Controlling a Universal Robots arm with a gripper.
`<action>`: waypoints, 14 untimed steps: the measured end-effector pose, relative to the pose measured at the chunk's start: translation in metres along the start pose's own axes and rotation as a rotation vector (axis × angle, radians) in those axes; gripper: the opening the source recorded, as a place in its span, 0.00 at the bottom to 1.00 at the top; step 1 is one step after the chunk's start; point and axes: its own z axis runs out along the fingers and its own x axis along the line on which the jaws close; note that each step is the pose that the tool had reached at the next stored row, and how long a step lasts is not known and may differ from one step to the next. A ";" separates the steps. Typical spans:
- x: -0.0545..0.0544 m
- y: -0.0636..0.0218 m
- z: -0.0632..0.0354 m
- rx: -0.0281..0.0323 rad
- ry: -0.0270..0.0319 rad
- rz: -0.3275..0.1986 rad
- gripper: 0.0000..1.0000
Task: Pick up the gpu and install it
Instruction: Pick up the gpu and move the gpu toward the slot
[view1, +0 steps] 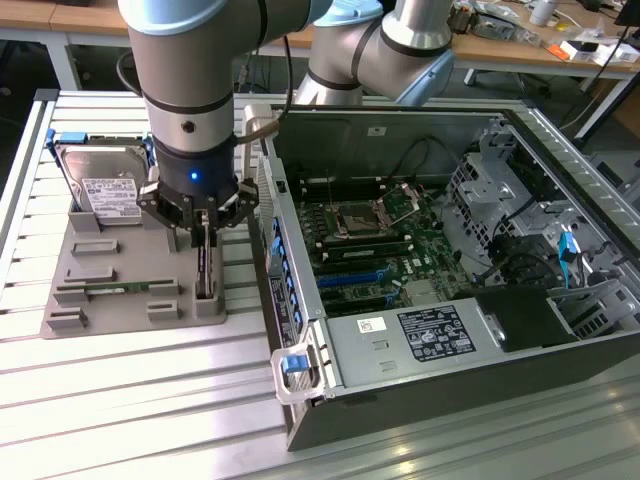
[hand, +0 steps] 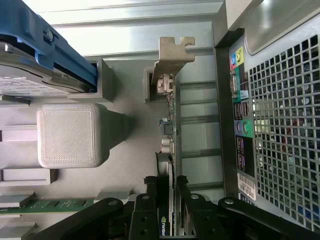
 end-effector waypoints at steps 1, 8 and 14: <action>0.000 0.0000 -0.0005 0.0001 0.0001 0.000 0.26; 0.000 0.0002 -0.0049 0.0001 0.0001 0.000 0.26; 0.000 0.0005 -0.0098 0.0001 0.0001 0.000 0.26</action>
